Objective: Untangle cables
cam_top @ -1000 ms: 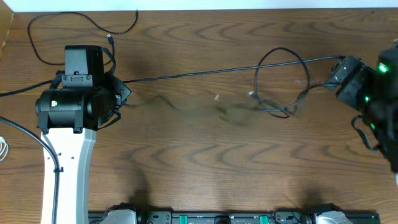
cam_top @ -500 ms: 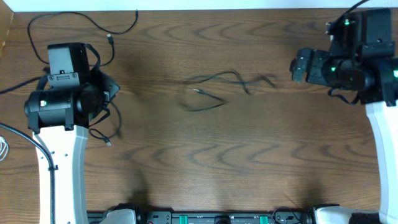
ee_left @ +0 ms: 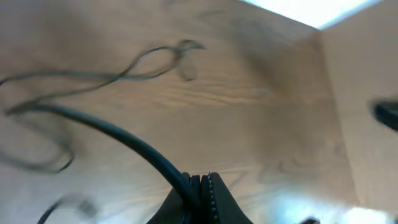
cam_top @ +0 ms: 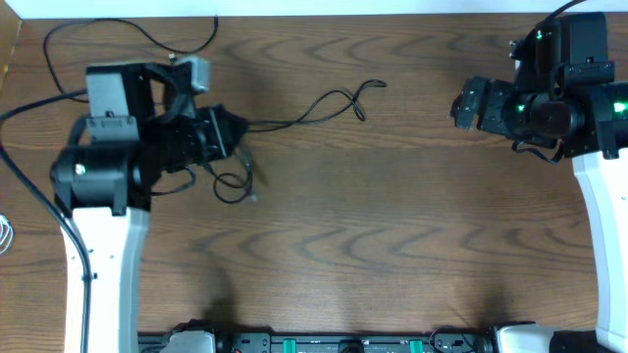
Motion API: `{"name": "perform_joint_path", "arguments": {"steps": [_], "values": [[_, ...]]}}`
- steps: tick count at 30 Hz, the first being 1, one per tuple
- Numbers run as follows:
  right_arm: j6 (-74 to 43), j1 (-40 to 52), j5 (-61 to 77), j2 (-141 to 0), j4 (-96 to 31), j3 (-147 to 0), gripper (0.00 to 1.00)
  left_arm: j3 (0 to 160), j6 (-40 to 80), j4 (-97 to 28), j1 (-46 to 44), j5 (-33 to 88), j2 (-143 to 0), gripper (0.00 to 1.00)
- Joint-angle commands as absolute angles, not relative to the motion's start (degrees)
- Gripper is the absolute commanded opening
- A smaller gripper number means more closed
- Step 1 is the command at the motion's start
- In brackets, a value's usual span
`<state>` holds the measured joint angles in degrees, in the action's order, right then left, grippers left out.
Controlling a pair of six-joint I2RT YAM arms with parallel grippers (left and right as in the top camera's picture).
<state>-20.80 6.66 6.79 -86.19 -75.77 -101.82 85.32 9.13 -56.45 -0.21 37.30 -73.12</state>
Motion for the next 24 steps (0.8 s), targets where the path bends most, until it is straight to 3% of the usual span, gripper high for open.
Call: {"name": "perform_joint_path", "arguments": {"steps": [1, 7, 14, 17, 18, 19, 21, 24], "values": [[-20.8, 7.3, 8.3, -87.0, -75.4, -102.4, 0.99, 86.8, 3.6, -54.5, -4.6, 41.4, -67.3, 0.07], [-21.2, 8.8, 13.5, -88.5, -73.5, -102.3, 0.99, 88.1, 2.6, -50.4, -9.8, 38.4, -59.2, 0.07], [-21.2, 11.9, 13.7, -91.1, -71.9, -102.3, 0.99, 88.0, 18.3, -59.7, -9.8, 5.6, -56.4, 0.08], [-21.2, 12.5, 13.7, -92.5, -70.7, -102.3, 0.99, 87.4, 23.7, -63.9, -9.8, -2.0, -58.3, 0.11], [-22.2, 12.8, 13.7, -93.2, -70.2, -102.3, 0.99, 87.1, 25.0, -65.1, -9.8, -3.0, -59.9, 0.28], [-22.9, 13.0, 13.7, -93.8, -69.9, -102.3, 0.99, 87.1, 25.0, -65.9, -9.8, -3.1, -61.3, 0.36], [-22.3, 13.6, 13.6, -95.0, -69.0, -102.3, 0.99, 87.0, 25.0, -67.1, -9.8, -3.1, -64.3, 0.71], [-17.9, 14.9, 13.6, -97.4, -68.3, -102.3, 0.99, 87.0, 25.4, -67.4, -9.7, -3.0, -68.6, 0.85]]}}
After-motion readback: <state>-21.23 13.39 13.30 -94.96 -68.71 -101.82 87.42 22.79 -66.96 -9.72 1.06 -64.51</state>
